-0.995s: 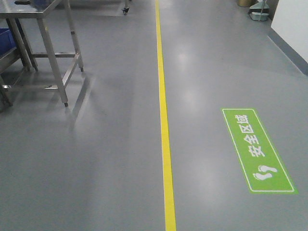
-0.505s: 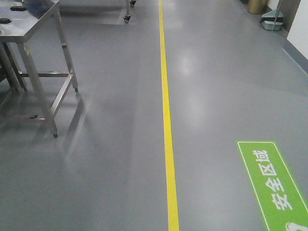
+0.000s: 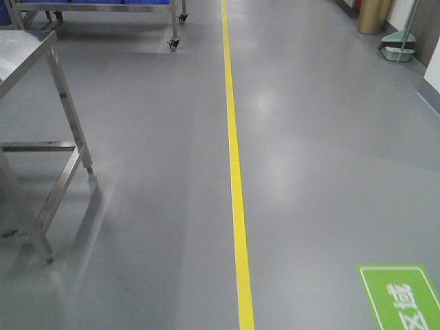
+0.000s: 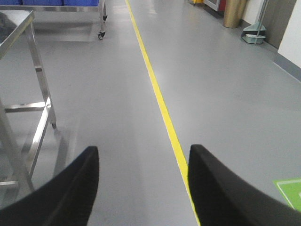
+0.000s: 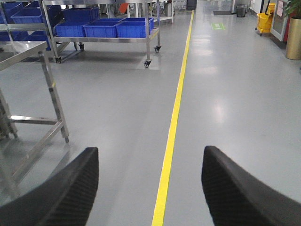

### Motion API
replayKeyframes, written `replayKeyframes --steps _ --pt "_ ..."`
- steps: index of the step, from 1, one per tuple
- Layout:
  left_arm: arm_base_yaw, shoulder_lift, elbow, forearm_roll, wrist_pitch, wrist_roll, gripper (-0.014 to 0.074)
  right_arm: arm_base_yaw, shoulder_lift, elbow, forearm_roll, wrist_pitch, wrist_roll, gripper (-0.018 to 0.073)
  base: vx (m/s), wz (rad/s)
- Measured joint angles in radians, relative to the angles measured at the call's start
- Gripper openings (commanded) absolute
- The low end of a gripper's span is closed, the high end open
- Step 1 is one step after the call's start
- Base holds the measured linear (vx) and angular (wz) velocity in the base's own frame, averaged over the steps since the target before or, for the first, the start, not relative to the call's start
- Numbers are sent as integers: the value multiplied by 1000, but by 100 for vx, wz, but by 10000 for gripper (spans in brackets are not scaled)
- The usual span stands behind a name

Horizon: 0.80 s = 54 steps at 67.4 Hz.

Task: Move and align brake pads A on conveyor
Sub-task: 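Drive along the yellow floor line past the metal racks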

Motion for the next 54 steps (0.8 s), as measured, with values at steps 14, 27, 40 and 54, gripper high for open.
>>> replayKeyframes --steps 14,27,40,54 --pt "0 0 0 0 0 0 394 0 0 0 0 0 0 449 78 2" --pt "0 0 0 0 0 0 394 0 0 0 0 0 0 449 74 1" --pt "0 0 0 0 0 0 394 0 0 0 0 0 0 449 72 -1" --pt "0 0 0 0 0 0 394 0 0 0 0 0 0 449 70 -9"
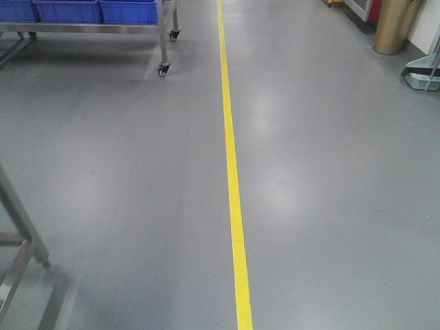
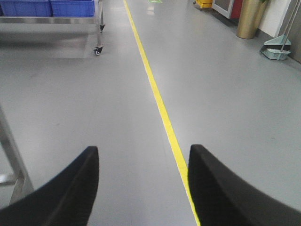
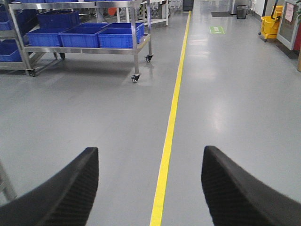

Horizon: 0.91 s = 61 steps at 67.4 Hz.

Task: Move and align brake pads A on conveyor
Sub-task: 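Drive along the yellow floor line past the metal racks, then turn toward the steel table with blue bins and stop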

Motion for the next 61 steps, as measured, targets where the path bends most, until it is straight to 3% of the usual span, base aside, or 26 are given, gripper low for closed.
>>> replayKeyframes --steps 61 --pt "0 0 0 0 0 0 394 0 0 0 0 0 0 449 61 7"
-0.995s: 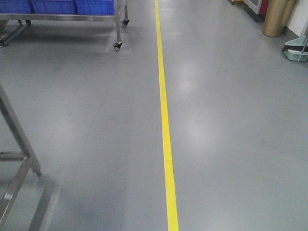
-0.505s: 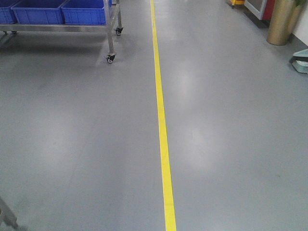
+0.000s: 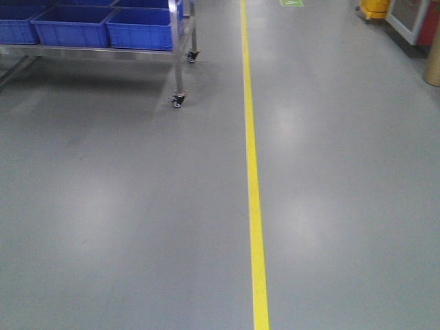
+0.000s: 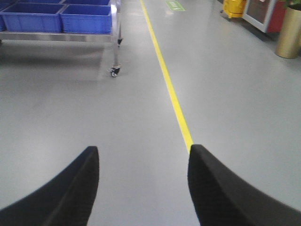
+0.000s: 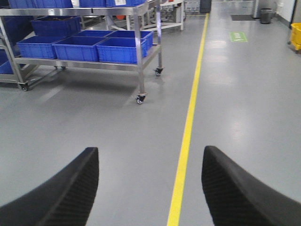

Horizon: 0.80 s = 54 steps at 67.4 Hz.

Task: Move and align brake pads A on conveyor
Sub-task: 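Turn toward the steel table with blue bins and stop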

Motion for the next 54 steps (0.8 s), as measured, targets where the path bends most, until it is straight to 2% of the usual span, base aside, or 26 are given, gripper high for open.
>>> replayKeyframes --steps 21,54 --pt "0 0 0 0 0 0 394 0 0 0 -1 0 0 449 46 58" --pt "0 0 0 0 0 0 394 0 0 0 -2 0 0 449 33 115"
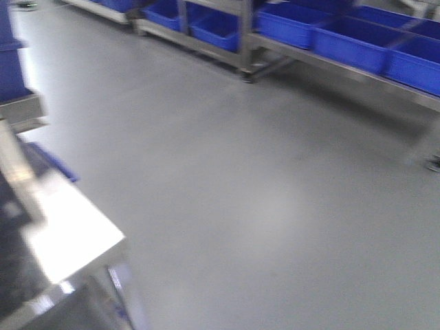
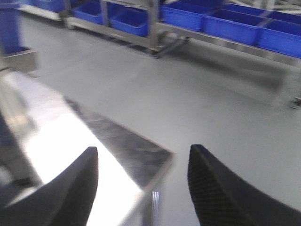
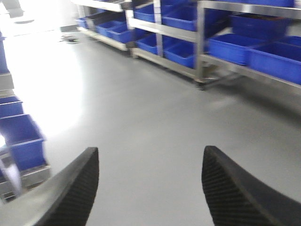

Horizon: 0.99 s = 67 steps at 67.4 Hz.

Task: Move and align brake pads A on conveyor
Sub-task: 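Turn toward the steel table with blue bins and stop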

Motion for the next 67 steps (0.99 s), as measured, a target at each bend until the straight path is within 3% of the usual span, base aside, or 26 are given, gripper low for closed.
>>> replayKeyframes --steps 36,67 --pt "0 0 0 0 0 0 394 0 0 0 0 0 0 449 23 91" --pt "0 0 0 0 0 0 394 0 0 0 0 0 0 449 14 56"
